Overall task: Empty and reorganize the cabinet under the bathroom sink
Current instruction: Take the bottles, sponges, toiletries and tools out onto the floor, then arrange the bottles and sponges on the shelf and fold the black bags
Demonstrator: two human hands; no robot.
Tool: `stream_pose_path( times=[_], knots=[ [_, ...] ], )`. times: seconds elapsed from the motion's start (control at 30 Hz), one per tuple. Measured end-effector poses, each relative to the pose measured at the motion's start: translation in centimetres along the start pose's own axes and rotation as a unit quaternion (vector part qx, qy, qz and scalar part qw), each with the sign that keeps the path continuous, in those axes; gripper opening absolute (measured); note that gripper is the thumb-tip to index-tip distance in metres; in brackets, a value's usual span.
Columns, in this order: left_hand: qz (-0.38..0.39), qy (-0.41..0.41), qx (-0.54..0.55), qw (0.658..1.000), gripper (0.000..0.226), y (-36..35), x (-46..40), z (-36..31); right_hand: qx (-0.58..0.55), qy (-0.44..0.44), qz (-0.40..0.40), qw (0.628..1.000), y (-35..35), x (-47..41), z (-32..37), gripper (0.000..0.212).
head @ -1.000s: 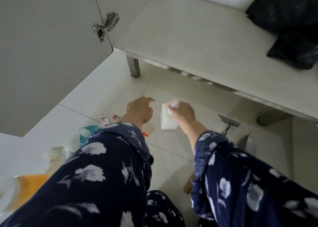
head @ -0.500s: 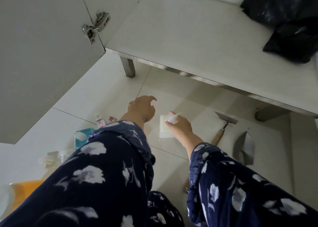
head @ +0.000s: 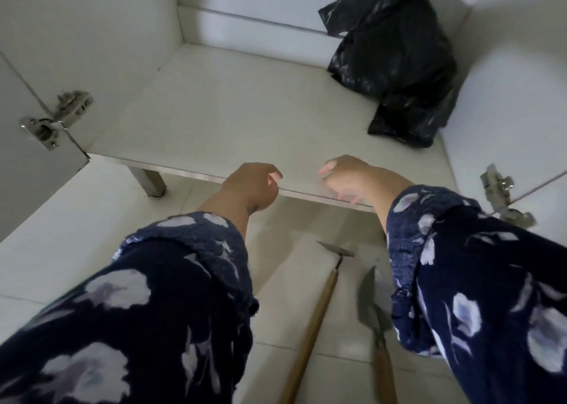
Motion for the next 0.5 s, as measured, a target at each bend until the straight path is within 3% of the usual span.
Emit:
stream_pose_path(
  times=[0.27, 0.5],
  knots=[
    [0.027, -0.088, -0.054, 0.994, 0.036, -4.2, -10.3, -8.1, 0.001, -0.034, -0.169, 0.985, 10.6, -5.9, -8.5, 0.04],
    [0.023, -0.114, -0.103, 0.988, 0.043, -7.8, -17.3, -13.2, -0.043, -0.06, -0.361, 0.93, 18.2, -9.9, -14.4, 0.039]
  ],
)
Point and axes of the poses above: each hand's wrist, its own x-axis away from the middle knuckle, its own y-axis out of the back of the hand, z = x × y, the point moved 9 cm from there along -x, towards the middle knuckle, and after that the axes turned 3 degrees about -y, right-handed, at the moved point
